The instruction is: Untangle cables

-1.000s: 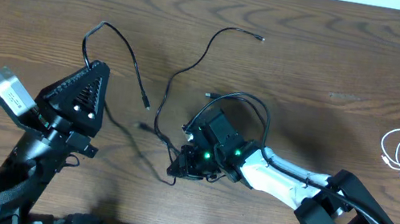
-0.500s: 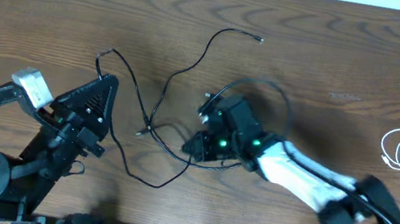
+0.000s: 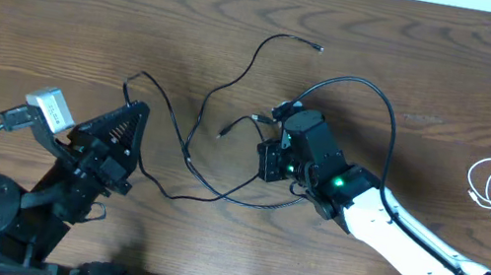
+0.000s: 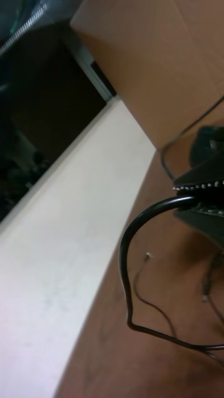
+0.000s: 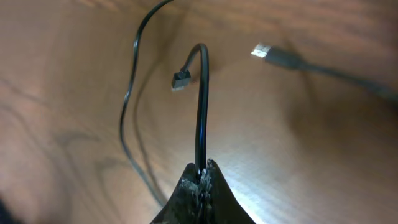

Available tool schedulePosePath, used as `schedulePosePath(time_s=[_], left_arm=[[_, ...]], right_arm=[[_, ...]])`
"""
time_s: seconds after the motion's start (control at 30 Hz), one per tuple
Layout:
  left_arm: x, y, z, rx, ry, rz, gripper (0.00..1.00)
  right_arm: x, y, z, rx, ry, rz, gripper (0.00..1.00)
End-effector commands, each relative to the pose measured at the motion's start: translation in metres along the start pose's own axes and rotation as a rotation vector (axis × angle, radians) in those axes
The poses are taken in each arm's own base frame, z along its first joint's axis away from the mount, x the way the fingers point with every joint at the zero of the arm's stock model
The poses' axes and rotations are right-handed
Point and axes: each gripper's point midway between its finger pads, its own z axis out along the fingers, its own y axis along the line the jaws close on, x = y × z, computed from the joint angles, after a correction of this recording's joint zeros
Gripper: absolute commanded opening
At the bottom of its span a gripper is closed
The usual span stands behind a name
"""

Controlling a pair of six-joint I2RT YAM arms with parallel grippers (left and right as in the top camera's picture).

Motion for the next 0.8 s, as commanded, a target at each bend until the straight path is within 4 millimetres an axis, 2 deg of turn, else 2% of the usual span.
schedulePosePath(time_s=[0.0, 0.1, 0.3, 0.43, 0.6, 0.77], left_arm=[[0.010, 0.009, 0.003, -0.026, 0.046, -0.014, 0.07], [0.023, 0.024, 0.006, -0.077, 0.108, -0.067, 0.07], [0.051, 0.052, 0.014, -0.178, 0.244, -0.176, 0.07], [0.067, 0.053, 0.027, -0.131, 0.358, -0.224, 0.07], [0.083, 0.064, 0.046, -0.114, 0.486, -0.325, 0.07], [0.109, 0.073, 0.066, -0.105, 0.639, -0.433, 0.07]], right_arm=[[-0.015, -0.008, -0.002, 0.055, -0.068, -0.064, 0.01], [-0.022, 0.001, -0.003, 0.003, -0.089, -0.067, 0.01], [-0.034, 0.040, -0.013, -0.276, -0.088, -0.082, 0.01], [-0.038, 0.046, -0.021, -0.376, -0.078, -0.081, 0.01], [-0.030, 0.060, -0.036, -0.541, -0.006, -0.079, 0.01], [-0.022, 0.077, -0.050, -0.671, 0.040, -0.105, 0.01]])
